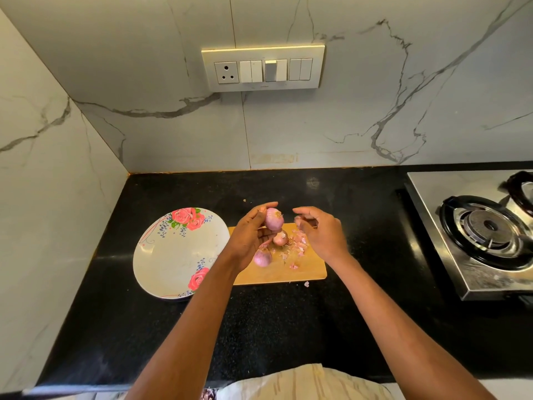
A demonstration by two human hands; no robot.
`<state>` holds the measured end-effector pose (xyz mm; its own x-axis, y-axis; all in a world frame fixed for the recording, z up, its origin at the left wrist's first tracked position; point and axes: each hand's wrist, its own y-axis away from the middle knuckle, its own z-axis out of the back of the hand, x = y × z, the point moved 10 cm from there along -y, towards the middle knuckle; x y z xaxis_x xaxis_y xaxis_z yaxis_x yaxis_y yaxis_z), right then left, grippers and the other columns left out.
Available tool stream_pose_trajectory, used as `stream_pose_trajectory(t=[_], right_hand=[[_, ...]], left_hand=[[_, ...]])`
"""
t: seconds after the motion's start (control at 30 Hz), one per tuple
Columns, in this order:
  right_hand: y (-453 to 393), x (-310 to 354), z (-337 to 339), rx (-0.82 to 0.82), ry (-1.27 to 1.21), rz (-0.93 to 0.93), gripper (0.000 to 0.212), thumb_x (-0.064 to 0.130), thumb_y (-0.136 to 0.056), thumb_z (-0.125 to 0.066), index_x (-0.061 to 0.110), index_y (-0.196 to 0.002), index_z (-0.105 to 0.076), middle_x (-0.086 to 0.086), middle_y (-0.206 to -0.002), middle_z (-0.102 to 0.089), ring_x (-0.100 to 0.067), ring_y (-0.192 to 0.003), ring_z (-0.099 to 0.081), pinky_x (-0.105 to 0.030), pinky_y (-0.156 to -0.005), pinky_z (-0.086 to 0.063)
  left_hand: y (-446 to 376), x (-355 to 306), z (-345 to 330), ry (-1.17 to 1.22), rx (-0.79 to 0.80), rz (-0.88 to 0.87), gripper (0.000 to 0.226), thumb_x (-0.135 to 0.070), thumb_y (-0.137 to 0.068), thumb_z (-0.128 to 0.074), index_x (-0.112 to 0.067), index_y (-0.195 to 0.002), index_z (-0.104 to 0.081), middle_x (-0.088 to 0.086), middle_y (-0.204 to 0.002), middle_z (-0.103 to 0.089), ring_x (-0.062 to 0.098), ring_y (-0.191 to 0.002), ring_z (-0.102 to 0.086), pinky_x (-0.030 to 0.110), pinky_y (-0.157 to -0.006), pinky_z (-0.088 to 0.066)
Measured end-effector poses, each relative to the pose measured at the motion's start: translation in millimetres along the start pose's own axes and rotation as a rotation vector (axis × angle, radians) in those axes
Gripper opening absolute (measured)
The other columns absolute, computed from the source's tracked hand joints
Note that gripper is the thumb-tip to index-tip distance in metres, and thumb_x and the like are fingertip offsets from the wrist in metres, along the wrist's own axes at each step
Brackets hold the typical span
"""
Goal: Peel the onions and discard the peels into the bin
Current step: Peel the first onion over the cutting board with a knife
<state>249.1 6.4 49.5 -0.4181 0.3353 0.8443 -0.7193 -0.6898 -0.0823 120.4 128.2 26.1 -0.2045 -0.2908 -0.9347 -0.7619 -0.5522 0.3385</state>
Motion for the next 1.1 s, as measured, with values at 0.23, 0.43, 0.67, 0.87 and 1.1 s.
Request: stream_pose_trajectory(t=[0.23, 0.43, 0.67, 0.87, 1.1], right_hand=[[4.6, -2.8, -14.5, 0.079, 0.091, 0.001, 0.015, 0.017, -0.095, -0.069, 0.024, -0.108, -0.075, 0.012, -0.115, -0.065, 0.000, -0.102, -0.058, -0.021, -0.089, -0.049], [4.7, 23.1, -17.4, 0.144, -0.109, 0.049, 0.045, 0.028, -0.089, -0.078, 0.037, -0.130, -0.060, 0.022, -0.119, -0.066, 0.009, -0.107, -0.062, -0.012, -0.084, -0.051], [4.4, 33.2, -8.2, 0.053, -0.186, 0.092, 0.036, 0.031, -0.090, -0.077, 0.022, -0.123, -0.067, 0.014, -0.114, -0.071, 0.003, -0.103, -0.067, -0.014, -0.087, -0.055], [4.4, 30.2, -4.5, 0.048, -0.156, 0.089, 0.029, 0.014, -0.098, -0.065, 0.025, -0.124, -0.071, 0.017, -0.115, -0.071, 0.005, -0.107, -0.064, -0.011, -0.089, -0.050], [6.0, 33.2, -3.3, 0.039, -0.155, 0.095, 0.030, 0.031, -0.094, -0.073, 0.020, -0.121, -0.071, 0.014, -0.112, -0.072, 0.005, -0.102, -0.066, -0.011, -0.083, -0.053]], left_hand=[[0.8, 1.2, -0.8, 0.125, 0.019, 0.043, 0.035, -0.030, -0.105, -0.051, -0.023, -0.139, -0.057, 0.003, -0.128, -0.067, 0.020, -0.108, -0.072, 0.028, -0.089, -0.059], [-0.4, -0.7, 5.1, 0.044, -0.039, 0.009, 0.027, -0.035, -0.103, -0.054, -0.024, -0.125, -0.064, 0.002, -0.120, -0.070, 0.021, -0.107, -0.070, 0.033, -0.093, -0.057], [-2.0, -1.6, -1.1, 0.068, -0.040, 0.031, 0.033, -0.039, -0.101, -0.057, -0.014, -0.120, -0.064, 0.008, -0.115, -0.070, 0.023, -0.107, -0.070, 0.029, -0.090, -0.058], [-0.3, 0.3, -2.3, 0.101, -0.019, 0.037, 0.032, -0.038, -0.102, -0.055, -0.016, -0.124, -0.061, 0.010, -0.117, -0.070, 0.023, -0.102, -0.073, 0.030, -0.087, -0.059], [0.6, -0.4, -5.8, 0.087, -0.014, 0.032, 0.033, -0.038, -0.102, -0.054, -0.012, -0.121, -0.060, 0.009, -0.112, -0.072, 0.022, -0.100, -0.074, 0.028, -0.084, -0.060]])
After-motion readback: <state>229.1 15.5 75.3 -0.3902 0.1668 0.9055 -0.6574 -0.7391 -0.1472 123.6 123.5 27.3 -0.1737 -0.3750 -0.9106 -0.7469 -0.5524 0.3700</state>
